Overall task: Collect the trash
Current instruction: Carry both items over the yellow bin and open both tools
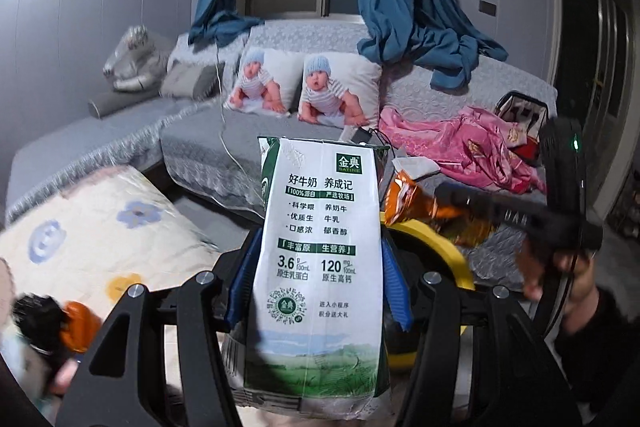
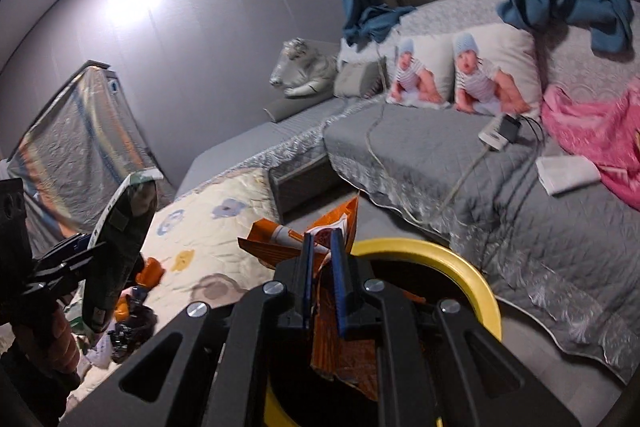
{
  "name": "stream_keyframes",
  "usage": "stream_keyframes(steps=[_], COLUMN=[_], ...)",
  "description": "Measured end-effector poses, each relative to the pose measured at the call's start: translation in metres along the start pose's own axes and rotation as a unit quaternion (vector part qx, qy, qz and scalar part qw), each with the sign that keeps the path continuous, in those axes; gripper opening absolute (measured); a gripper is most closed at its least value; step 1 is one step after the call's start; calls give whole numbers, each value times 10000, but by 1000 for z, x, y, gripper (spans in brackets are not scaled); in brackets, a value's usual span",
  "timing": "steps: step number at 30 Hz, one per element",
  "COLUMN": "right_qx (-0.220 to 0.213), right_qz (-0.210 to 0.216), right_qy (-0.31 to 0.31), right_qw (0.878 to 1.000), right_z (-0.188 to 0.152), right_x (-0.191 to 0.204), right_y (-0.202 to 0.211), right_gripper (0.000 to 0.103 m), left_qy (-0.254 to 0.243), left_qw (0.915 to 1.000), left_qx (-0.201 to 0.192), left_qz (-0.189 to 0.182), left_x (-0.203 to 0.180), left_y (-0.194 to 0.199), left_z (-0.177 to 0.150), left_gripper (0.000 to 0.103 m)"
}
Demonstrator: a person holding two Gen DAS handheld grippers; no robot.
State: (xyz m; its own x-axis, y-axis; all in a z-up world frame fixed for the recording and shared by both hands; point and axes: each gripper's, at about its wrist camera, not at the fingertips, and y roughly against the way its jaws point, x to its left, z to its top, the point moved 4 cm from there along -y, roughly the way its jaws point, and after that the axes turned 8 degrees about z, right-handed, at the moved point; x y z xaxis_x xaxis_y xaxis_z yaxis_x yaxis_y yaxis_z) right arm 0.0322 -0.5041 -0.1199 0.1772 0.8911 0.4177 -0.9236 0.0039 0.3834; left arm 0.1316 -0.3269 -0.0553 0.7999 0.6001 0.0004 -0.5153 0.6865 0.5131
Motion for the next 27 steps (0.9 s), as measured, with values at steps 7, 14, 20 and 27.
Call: stream_keyframes(steps=[7,14,20,27], right_qx=[219,476,556,493], right_qz=[-374,-495,-587,-716], right_qy=[-361,-653,-754,-695], right_qw=[9984,9955,9939,9938], right_z=[-18,-31,-37,-33], right_x=[-26,-48,-58,-57], right_y=[-9,-15,-17,-16], right_gripper=[8,8,8,28], left_qy=[185,343,436,717], left_qw=[9991,9963,9950,9943], left_qx=[376,786,895,765], left_qz=[40,27,-4,184], left_x=[-22,-36,-38,-18], left_y=[-52,-97,-111,-100], left_z=[-8,-17,-24,-27], left_gripper=[53,53,52,81])
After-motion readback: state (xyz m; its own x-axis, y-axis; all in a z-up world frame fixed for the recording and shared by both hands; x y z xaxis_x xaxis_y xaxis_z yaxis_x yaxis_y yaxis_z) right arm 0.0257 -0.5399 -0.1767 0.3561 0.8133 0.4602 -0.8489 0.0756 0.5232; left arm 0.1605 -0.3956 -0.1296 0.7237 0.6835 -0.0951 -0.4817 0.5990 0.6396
